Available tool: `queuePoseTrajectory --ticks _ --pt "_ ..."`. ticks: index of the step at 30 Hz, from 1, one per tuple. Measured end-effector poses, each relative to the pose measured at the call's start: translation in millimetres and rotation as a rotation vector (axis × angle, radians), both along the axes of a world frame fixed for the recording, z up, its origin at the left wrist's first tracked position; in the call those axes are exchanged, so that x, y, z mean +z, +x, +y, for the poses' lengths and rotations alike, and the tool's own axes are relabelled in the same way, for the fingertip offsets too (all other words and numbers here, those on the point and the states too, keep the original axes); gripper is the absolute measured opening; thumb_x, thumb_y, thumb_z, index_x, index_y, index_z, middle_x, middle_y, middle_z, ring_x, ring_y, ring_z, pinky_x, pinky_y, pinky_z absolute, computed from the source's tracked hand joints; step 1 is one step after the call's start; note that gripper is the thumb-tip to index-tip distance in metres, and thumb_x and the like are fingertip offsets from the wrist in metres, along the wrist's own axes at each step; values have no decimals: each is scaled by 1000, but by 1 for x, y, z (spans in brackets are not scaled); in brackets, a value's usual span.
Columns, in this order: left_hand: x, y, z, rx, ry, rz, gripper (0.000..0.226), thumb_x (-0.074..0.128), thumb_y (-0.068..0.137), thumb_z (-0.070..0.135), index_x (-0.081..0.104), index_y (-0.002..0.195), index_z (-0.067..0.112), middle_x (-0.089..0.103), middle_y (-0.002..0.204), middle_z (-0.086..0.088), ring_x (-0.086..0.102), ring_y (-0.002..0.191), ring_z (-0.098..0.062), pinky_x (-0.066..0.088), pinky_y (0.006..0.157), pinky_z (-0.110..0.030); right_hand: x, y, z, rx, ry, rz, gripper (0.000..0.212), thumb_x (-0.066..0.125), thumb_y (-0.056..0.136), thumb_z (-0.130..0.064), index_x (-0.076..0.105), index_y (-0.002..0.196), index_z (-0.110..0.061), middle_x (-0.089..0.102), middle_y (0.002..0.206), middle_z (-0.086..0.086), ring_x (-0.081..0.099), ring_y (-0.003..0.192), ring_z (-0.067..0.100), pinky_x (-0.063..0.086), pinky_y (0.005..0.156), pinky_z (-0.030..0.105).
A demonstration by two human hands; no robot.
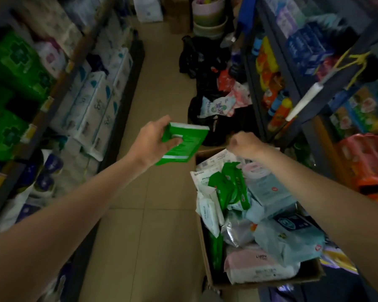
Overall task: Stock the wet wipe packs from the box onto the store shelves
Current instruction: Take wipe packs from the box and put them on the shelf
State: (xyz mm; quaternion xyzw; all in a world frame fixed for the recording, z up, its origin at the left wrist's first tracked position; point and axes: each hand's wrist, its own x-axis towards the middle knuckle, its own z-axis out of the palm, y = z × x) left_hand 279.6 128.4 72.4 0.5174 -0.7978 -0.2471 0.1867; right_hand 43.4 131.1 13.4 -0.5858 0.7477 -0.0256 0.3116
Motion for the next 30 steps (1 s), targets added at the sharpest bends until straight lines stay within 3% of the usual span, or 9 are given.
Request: queuePoseTrajectory --ticks 5,8,10,14,19,22,26,28,30 --pt "-31 7 0 103 74 94 21 65 85 14 44 85 14 55 80 1 51 78 -18 33 63 -24 -70 6 14 24 141 215 56 55 89 -32 36 136 -8 48 133 16 49 120 33 44 93 39" --pt "-56 6 0 134 196 128 18 67 83 15 49 85 18 63 89 -6 56 93 -27 45 83 -33 -100 3 23 -56 178 148 79 61 87 -29 13 145 -5 43 137 21 46 123 35 43 92 40" --pt "-68 2 2 119 249 136 17 67 82 14 52 87 20 64 94 -8 55 101 -34 44 92 -46 -111 2 30 -96 120 113 76 62 87 -25 16 143 -2 50 130 23 51 118 36 45 87 38" --pt "-67 -17 5 101 326 197 15 63 85 9 51 89 16 63 95 -5 59 93 -23 48 81 -32 -94 -4 33 -213 -2 80 74 63 87 -24 19 143 -3 49 131 22 49 119 36 44 89 38" --pt "-35 -35 -5 28 165 76 13 64 84 9 56 94 11 59 90 -4 56 90 -23 36 68 -24 10 -27 12 -304 -218 -68 67 71 80 -13 30 133 -7 52 123 19 53 114 34 44 82 33" --pt "1 -27 -10 -110 -102 23 17 62 83 4 60 99 10 62 95 1 55 97 -24 30 75 -19 83 -28 -1 -481 -375 -418 67 79 71 -11 46 128 -4 56 126 14 56 111 27 47 92 37" --pt "62 23 -12 -405 -634 -124 20 48 89 19 59 101 8 64 108 -5 45 106 -24 32 96 -24 162 14 -4 -558 -401 -1097 9 67 80 -5 65 89 -7 70 101 22 68 62 20 50 81 48" --pt "93 59 -11 -449 -755 -136 27 39 95 27 57 103 8 63 111 -7 44 109 -26 34 99 -30 192 46 -4 -570 -326 -1317 8 62 86 -14 67 88 -8 74 81 14 70 59 20 56 75 45" --pt "123 97 -13 -428 -820 -121 32 29 99 33 52 106 11 61 113 -8 44 110 -27 35 99 -32 217 82 -6 -570 -260 -1474 26 54 91 -23 71 78 -8 73 70 11 71 59 21 58 56 40"
